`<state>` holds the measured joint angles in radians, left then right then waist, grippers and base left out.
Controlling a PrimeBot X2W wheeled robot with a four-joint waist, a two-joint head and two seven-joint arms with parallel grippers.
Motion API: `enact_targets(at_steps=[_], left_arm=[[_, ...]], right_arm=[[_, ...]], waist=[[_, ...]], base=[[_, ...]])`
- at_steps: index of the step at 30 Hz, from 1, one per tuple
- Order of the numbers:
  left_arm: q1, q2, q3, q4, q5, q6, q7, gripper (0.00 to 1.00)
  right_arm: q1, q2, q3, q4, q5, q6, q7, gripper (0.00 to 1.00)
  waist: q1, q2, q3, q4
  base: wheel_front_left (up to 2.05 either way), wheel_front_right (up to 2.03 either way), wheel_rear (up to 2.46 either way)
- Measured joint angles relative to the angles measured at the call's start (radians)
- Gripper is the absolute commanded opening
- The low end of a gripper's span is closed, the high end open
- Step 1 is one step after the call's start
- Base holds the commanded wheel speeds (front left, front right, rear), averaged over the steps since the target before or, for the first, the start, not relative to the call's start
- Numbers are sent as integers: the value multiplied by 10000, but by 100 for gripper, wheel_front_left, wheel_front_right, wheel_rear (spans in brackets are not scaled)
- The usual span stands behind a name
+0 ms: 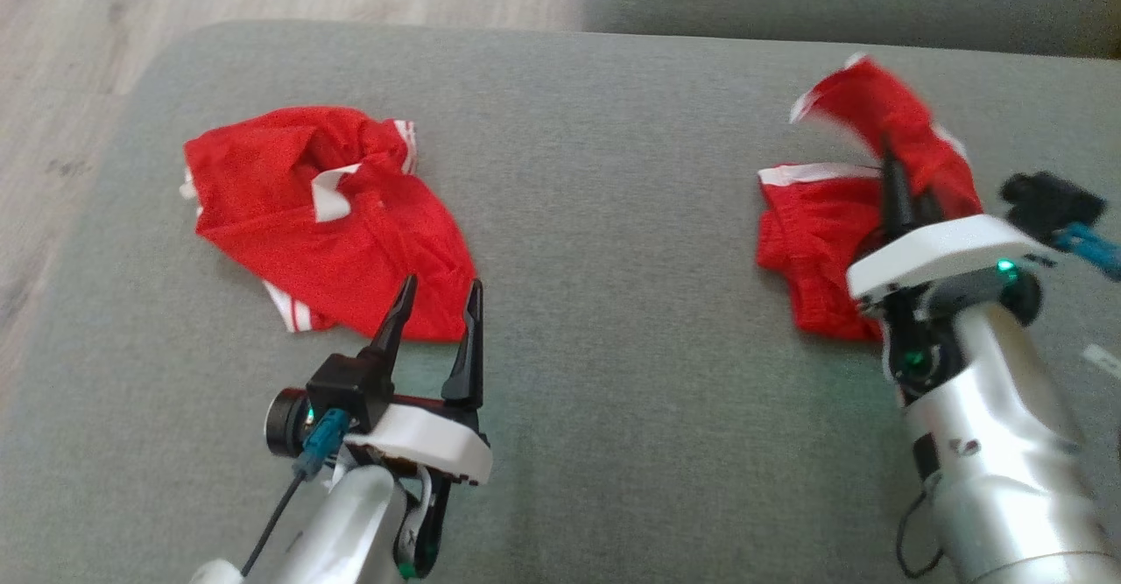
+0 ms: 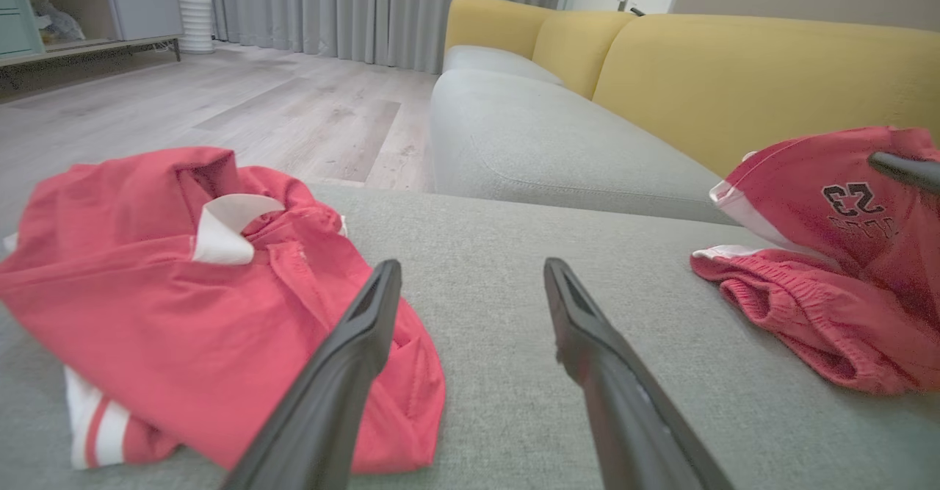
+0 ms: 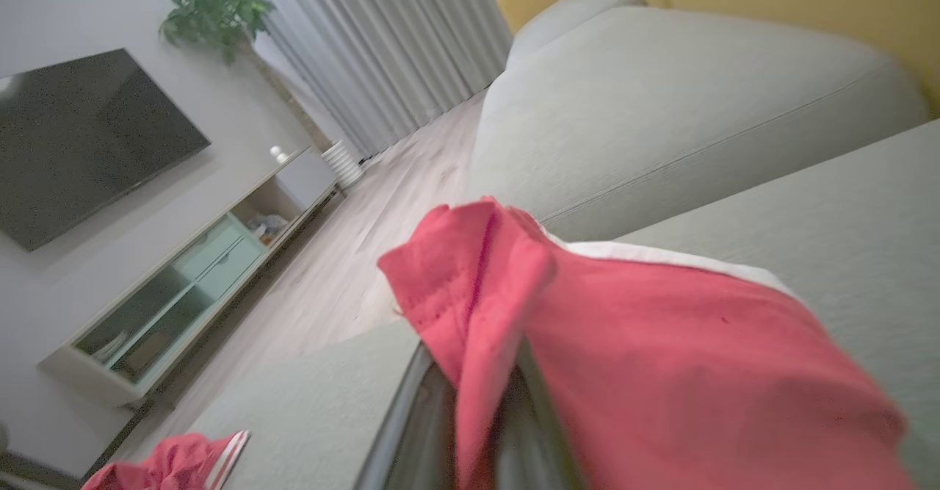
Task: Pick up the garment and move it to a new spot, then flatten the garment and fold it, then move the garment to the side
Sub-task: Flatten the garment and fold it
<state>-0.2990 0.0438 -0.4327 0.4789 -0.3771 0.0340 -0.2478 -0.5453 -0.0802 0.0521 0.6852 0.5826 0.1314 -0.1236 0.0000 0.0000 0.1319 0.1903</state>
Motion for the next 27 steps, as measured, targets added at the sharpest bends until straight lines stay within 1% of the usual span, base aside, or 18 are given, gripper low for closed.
enact_targets(at_steps=[2,3,4,7,11,15,16,17,19,22,25,27], left_arm=[[2,8,-38,4,-2,2,4,100],[3,33,-125,27,-2,0,102,100],[5,52,-163,48,-2,0,121,100],[11,100,-171,90,-4,2,192,100],[54,136,-176,94,-8,10,194,100],[285,136,-209,119,-33,23,267,100],[328,138,-215,123,-58,25,267,100],[351,138,-224,127,-100,25,267,100],[359,138,-230,130,-105,25,267,100],[359,142,-234,115,-123,40,265,100],[359,146,-201,2,-198,100,247,100],[359,150,-173,-75,-198,102,163,100]], right_arm=[[0,10,499,150,194,0,4,0],[15,-17,1026,324,451,0,109,0],[45,-54,1317,366,525,0,140,0],[164,-288,2148,460,742,0,291,0],[688,-775,3118,596,1122,0,639,0],[1098,-1195,3881,828,1327,0,842,0],[1093,-1267,4044,880,1283,0,838,78],[1078,-1302,4195,924,1294,0,842,100],[1069,-1325,4349,940,1289,0,832,100],[1042,-1333,4481,978,1204,0,253,100],[1010,-1342,4320,968,1108,0,-495,100],[1011,-1327,4011,907,1032,0,-842,100]], waist=[[0,0,5,164],[0,0,-5,325],[0,0,-17,402],[1,0,-93,554],[0,0,-237,604],[0,0,-324,467],[0,0,-337,410],[0,0,-349,348],[0,0,-362,282],[0,0,-407,50],[0,0,-463,-224],[0,0,-512,-429]], base=[[0,0,0],[0,0,0],[0,0,0],[0,0,0],[0,0,0],[0,0,0],[0,0,0],[0,0,0],[0,0,0],[0,0,0],[0,0,0],[0,0,0]])
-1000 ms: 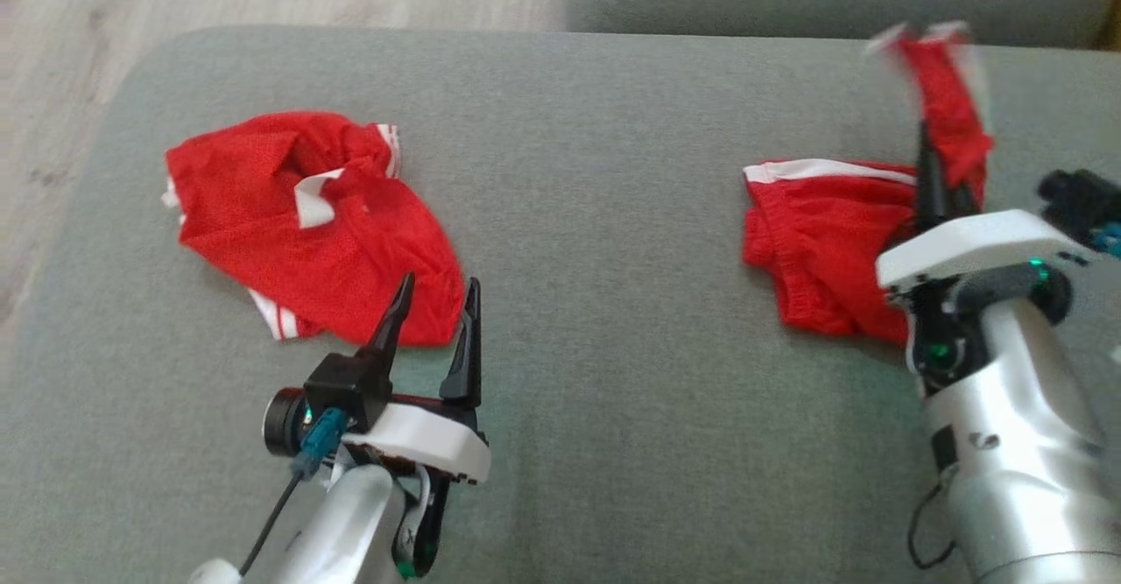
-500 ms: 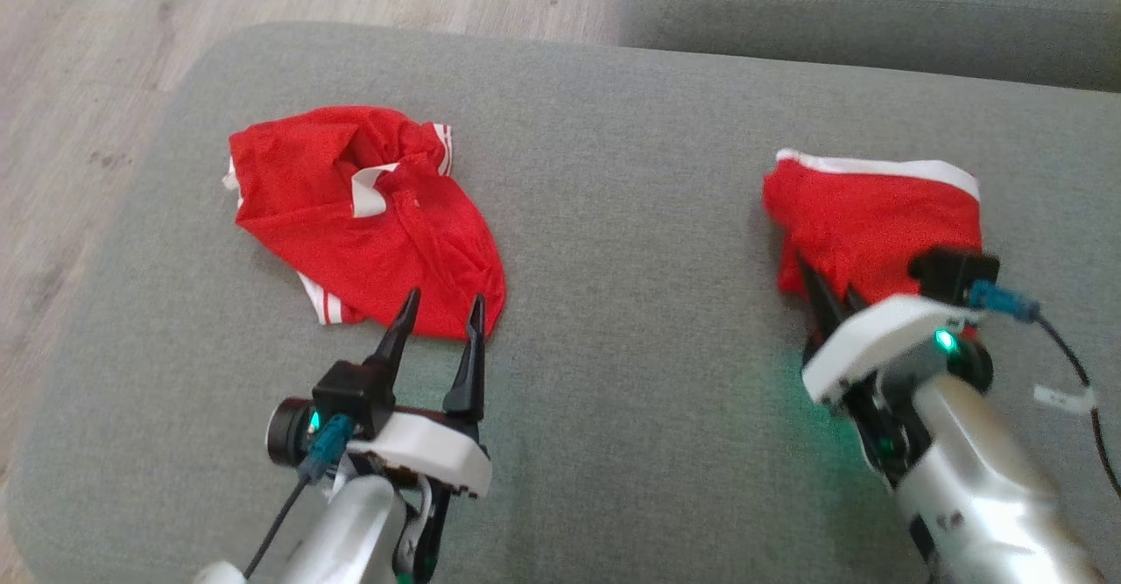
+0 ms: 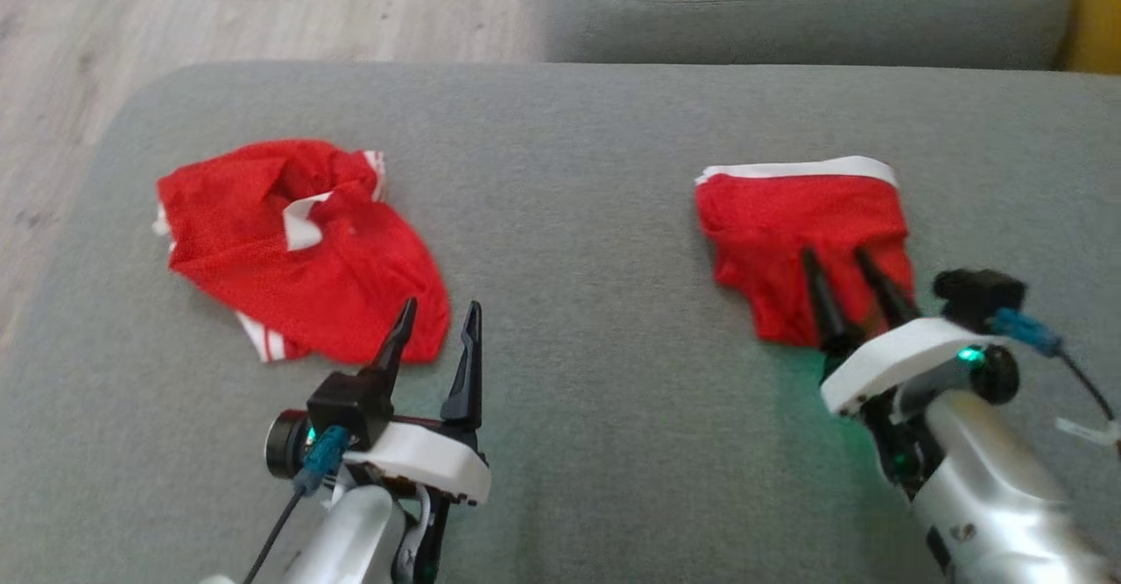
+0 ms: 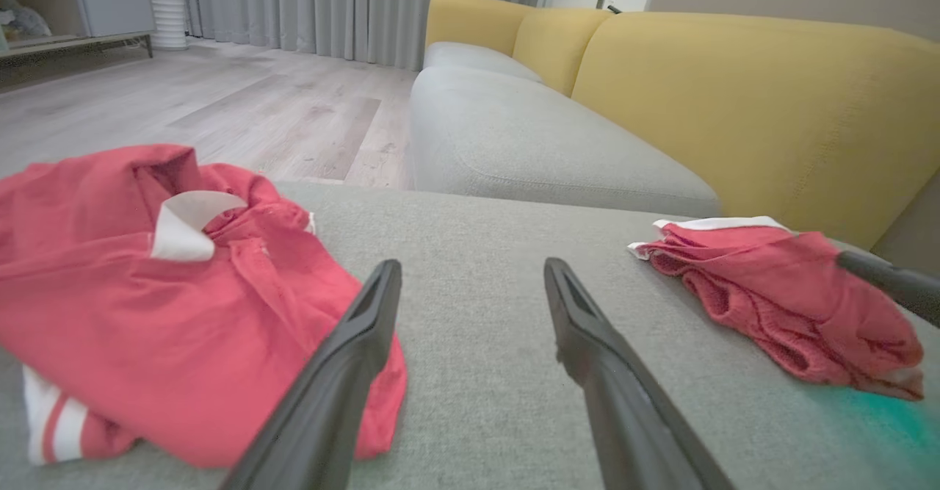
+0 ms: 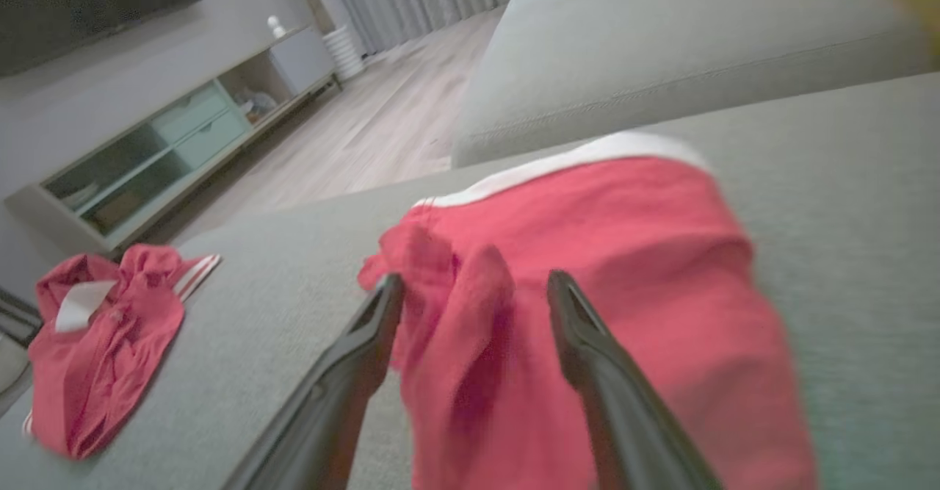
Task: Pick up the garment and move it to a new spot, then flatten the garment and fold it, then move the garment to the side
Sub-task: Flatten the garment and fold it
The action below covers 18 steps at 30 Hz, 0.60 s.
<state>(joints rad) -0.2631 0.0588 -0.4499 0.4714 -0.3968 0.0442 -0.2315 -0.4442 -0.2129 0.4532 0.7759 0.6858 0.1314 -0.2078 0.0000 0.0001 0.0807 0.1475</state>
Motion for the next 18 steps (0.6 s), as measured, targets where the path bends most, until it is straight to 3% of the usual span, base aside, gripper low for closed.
enact_targets(at_steps=[4,10,14,18], left_arm=[[4,4,104,-209,-54,63,-90,100],[57,19,351,-441,-81,92,-176,100],[130,8,573,-669,-81,176,-178,100],[454,-8,830,-936,52,176,-178,100]], right_arm=[[54,50,-988,-652,-132,0,-328,100],[918,132,-3068,-2420,-1900,0,-431,100],[2160,798,-4460,-3388,-3237,0,-431,100],[3224,1478,-4974,-4115,-4004,0,-431,100]], waist=[[0,0,-113,-440],[0,0,-225,-1161],[0,0,-283,-1561],[0,0,-323,-1805]], base=[[0,0,0],[0,0,0],[0,0,0],[0,0,0]])
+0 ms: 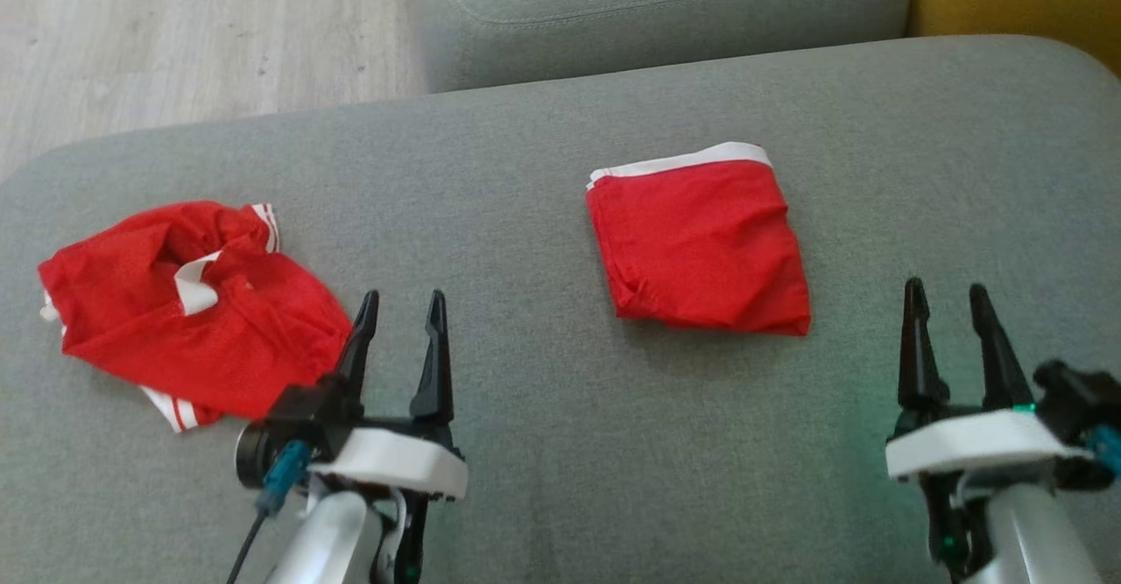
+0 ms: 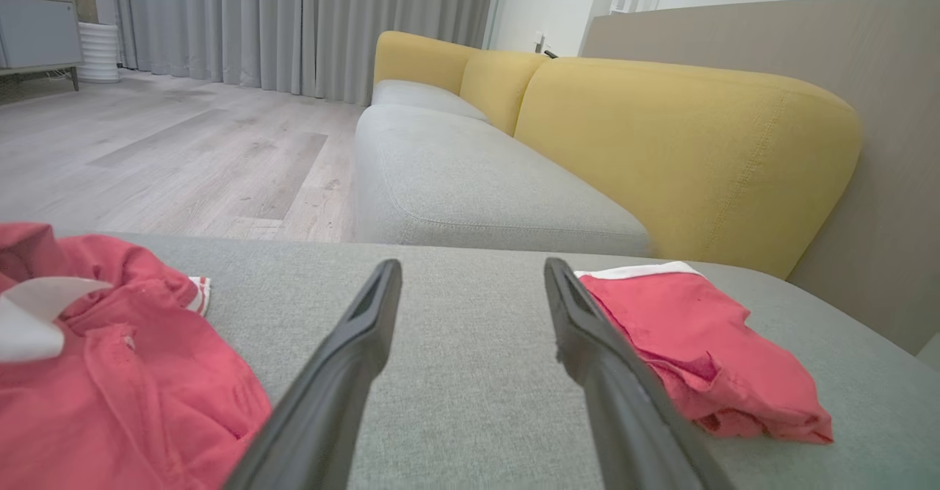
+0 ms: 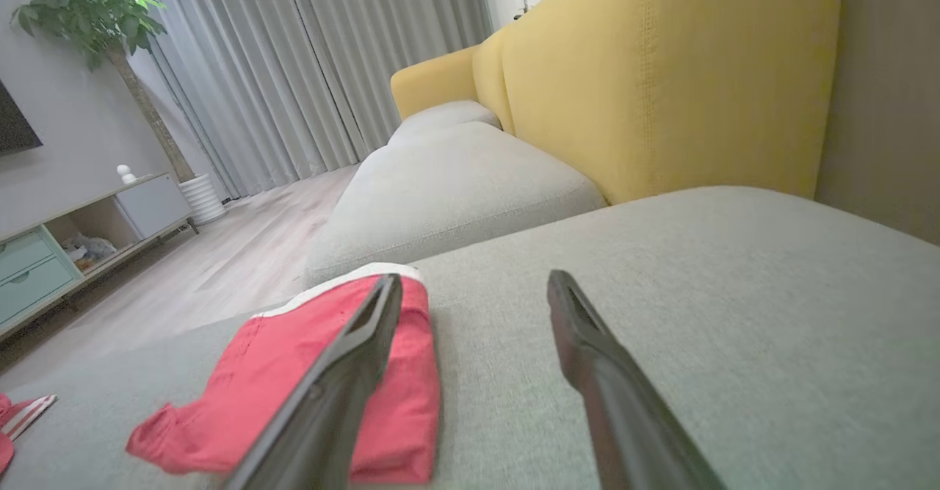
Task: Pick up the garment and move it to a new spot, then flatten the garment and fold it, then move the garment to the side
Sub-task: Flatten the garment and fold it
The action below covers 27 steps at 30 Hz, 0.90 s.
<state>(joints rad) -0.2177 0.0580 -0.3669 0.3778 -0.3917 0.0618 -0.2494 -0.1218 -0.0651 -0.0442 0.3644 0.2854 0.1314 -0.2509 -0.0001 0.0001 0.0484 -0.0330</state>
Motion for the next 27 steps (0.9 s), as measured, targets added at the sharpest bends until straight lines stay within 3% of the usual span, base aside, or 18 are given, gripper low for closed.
enact_targets(at_steps=[10,11,12,13,20,27], left_arm=[[268,-63,253,-280,359,-113,0,100],[198,-63,253,-291,414,-188,0,100],[90,-63,251,-316,426,-198,0,100],[-58,-67,240,-332,430,-215,0,100],[-1049,-113,56,-391,569,-284,-2,100],[-1175,-117,-234,-426,445,-278,-25,100]], right_arm=[[288,176,-226,-825,-341,0,0,100],[167,176,-209,-842,-414,0,4,86],[-27,178,-178,-848,-462,0,48,16],[-283,178,-151,-848,-499,0,102,0],[-2803,167,-21,173,-966,0,800,0],[-4597,109,-523,3241,-706,0,1306,0]], waist=[[0,0,509,134],[1,0,632,183],[1,0,782,236],[1,0,941,293],[4,-1,2073,951],[5,-1,2780,1836]], base=[[0,0,0],[0,0,0],[0,0,0],[0,0,0],[0,0,0],[0,0,0]])
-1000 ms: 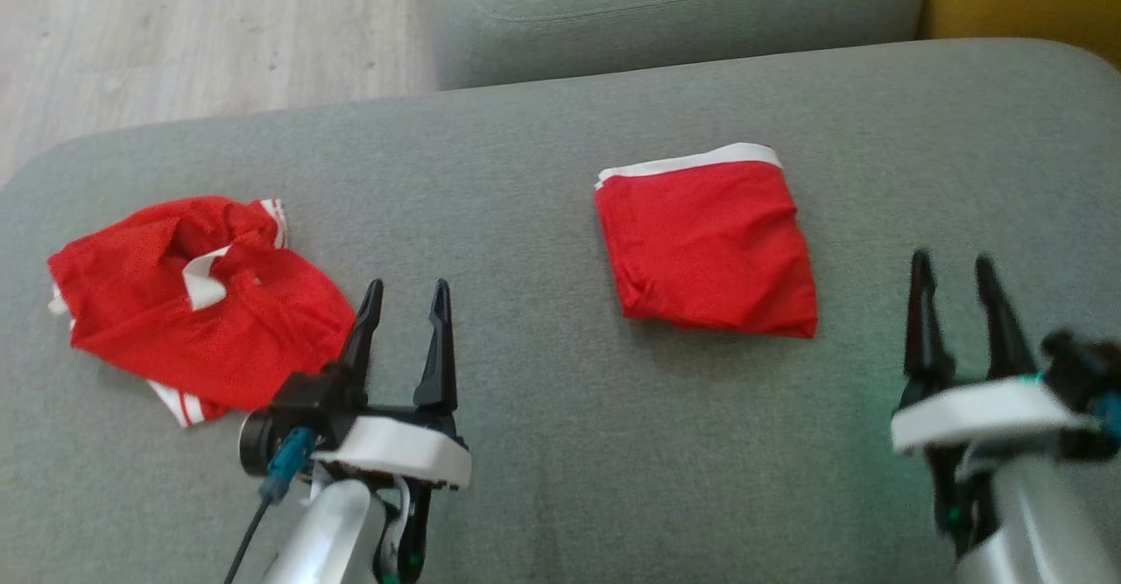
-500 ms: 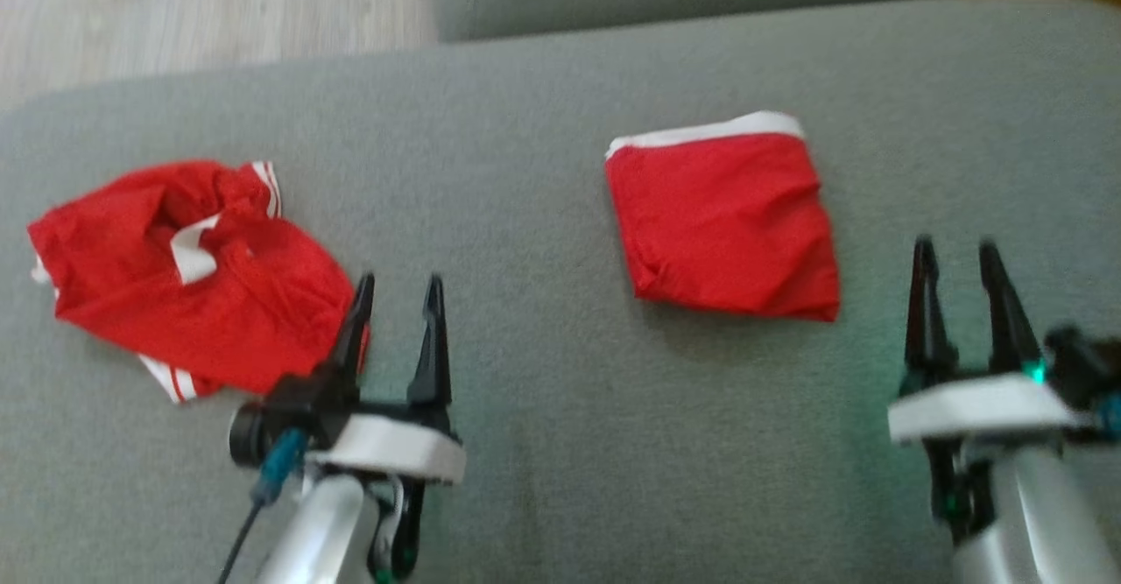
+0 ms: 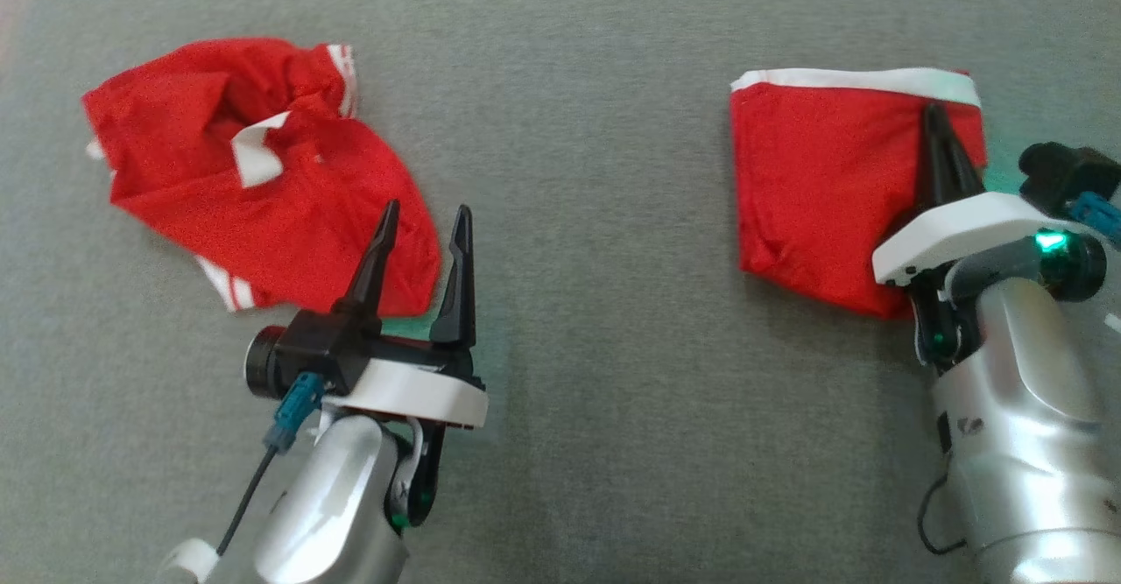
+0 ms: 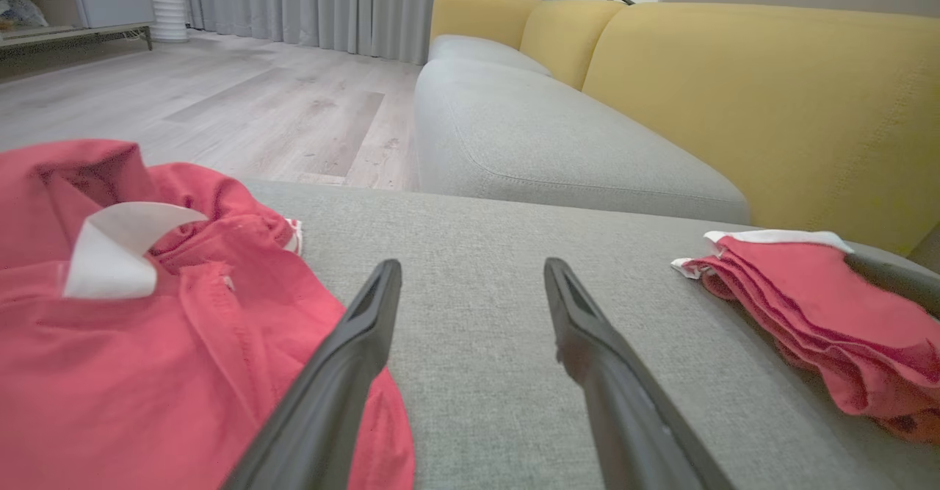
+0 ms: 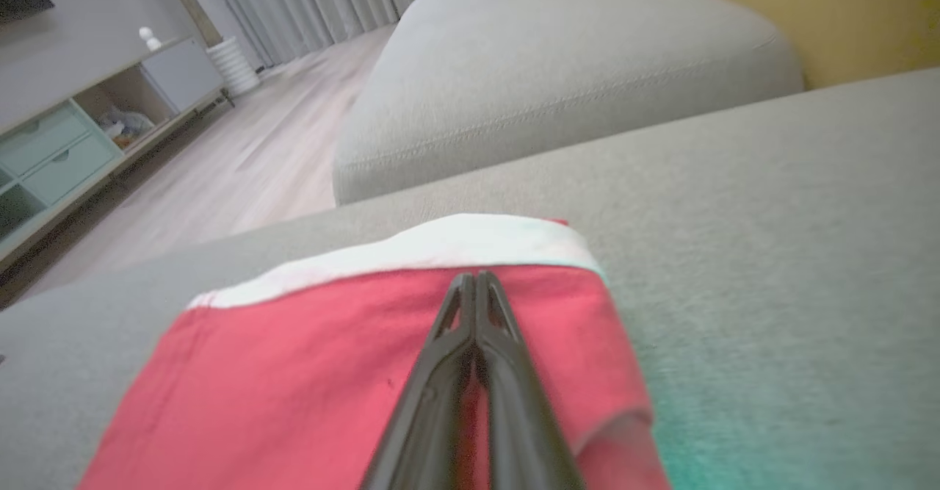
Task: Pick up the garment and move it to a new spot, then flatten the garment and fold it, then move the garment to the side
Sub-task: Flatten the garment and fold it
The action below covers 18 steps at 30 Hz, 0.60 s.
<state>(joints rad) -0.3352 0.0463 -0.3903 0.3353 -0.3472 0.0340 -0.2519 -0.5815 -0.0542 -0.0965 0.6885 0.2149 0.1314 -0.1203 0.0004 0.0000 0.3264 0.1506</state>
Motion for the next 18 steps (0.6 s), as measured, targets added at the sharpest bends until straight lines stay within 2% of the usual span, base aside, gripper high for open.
enact_targets(at_steps=[5,9,13,18], left_arm=[[-112,-2,-79,-100,-82,10,-2,100],[-115,-6,-125,-142,-77,-2,-4,100],[-113,-6,-119,-146,-61,-2,-4,100],[-111,-8,-123,-171,-48,-2,-4,100]], right_arm=[[-582,-211,-6,1726,-339,0,-625,0],[-815,-230,221,2207,-393,0,-1007,0],[-905,-199,1068,2217,-265,0,-1233,0],[-907,-194,2706,2184,422,0,-1279,0]], waist=[[-3,0,50,346],[-4,0,-77,373],[-5,0,-237,346],[-5,0,-261,330]], base=[[0,0,0],[0,0,0],[0,0,0],[0,0,0]])
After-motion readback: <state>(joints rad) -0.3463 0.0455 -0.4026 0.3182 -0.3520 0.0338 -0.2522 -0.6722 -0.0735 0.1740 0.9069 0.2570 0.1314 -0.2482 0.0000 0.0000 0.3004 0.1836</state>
